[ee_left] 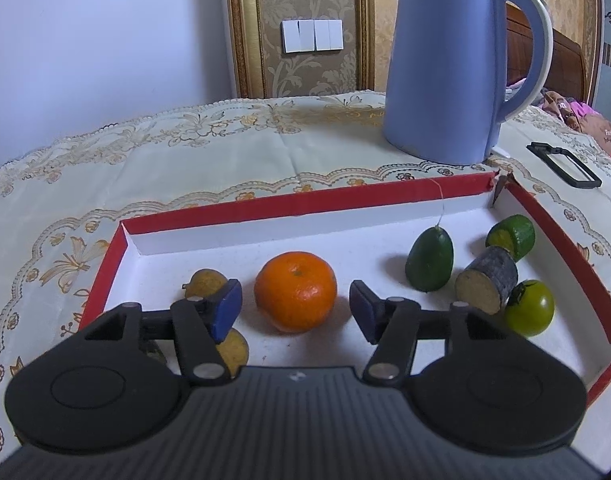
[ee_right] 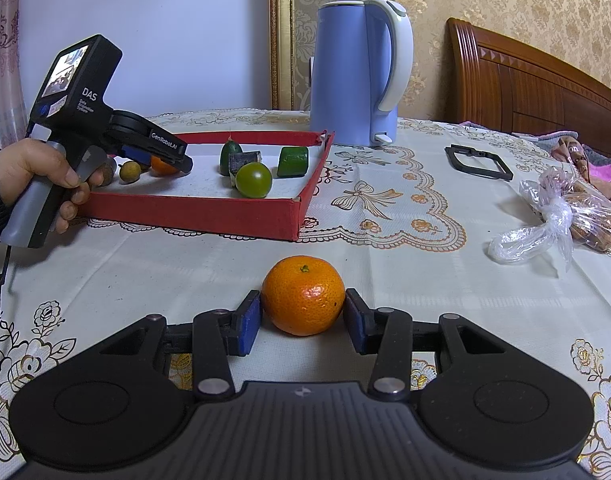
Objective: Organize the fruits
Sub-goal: 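Carry the orange into the red tray and open the left gripper, then carry the held orange into the red tray and open the right gripper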
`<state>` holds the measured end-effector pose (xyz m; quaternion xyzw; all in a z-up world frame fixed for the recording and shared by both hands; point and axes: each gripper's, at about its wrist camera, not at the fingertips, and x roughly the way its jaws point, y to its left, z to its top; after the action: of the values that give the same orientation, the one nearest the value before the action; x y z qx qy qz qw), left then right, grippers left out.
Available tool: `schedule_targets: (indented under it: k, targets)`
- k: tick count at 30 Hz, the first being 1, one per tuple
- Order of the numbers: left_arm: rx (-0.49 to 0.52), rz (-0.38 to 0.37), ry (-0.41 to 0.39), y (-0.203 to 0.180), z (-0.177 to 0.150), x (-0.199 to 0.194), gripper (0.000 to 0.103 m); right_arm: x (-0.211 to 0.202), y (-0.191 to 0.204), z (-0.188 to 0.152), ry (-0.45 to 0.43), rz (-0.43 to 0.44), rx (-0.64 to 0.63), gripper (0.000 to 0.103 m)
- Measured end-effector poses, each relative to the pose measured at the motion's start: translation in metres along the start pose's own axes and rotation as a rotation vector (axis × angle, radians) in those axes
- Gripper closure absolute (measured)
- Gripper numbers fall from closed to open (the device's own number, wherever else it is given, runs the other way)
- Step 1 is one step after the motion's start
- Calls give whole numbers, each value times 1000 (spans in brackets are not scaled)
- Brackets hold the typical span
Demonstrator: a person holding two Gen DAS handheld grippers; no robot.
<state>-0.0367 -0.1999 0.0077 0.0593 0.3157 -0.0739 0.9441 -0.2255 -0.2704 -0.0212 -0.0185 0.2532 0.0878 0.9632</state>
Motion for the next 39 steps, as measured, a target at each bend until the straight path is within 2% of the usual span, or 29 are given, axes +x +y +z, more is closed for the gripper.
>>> schedule_targets:
  k: [3,7,11,17,22,39]
  targets:
    - [-4,-1,-5,3,-1,-3,45,0,0,0,0,0,0,59]
    - [-1,5,-24,7,-2,-12,36,0,0,0,0,0,0,59]
    - [-1,-3,-56,11,-5,-28,36,1,0,0,0,0,0,59]
    - [-9,-33,-132,15,-11,-64,36,0,0,0,0,-1,-1,59]
    - [6,-38,-193,15,-23,-89,30,0,0,0,0,-2,-2,59]
    - [-16,-100,-165,21,-65,-89,29,-1,6,0,0,-29,-20,59]
